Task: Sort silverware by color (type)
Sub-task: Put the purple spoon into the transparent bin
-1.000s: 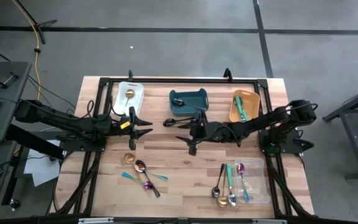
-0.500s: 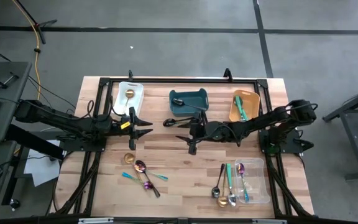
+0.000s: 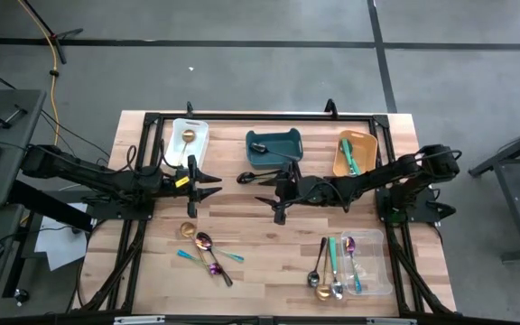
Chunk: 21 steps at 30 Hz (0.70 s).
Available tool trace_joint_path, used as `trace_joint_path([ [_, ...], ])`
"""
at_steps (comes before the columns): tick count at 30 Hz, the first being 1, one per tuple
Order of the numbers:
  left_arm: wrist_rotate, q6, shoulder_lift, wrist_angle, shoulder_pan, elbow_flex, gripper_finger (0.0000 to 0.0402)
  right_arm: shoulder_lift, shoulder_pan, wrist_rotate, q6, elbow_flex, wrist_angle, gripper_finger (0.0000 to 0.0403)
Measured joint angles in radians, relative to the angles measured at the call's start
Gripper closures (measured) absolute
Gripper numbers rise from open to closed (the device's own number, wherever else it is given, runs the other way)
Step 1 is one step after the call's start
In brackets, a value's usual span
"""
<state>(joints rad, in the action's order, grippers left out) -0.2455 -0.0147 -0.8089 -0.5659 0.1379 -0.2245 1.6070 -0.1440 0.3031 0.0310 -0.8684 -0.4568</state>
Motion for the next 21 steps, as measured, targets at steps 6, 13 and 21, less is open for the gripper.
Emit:
trace_joint_path([
  [6,0.0,0.0,0.0,0.002,0.0,0.0,0.0291,0.0,0.0,0.0,-0.013,0.0,0.005,0.0201],
  [13,0.0,0.0,0.0,0.002,0.0,0.0,0.0291,0.0,0.0,0.0,-0.008,0.0,0.005,0.0201],
  [21,0.0,0.0,0.0,0.011,0.0,0.0,0.0291,0.0,0.0,0.0,-0.006,0.0,0.005,0.0201],
])
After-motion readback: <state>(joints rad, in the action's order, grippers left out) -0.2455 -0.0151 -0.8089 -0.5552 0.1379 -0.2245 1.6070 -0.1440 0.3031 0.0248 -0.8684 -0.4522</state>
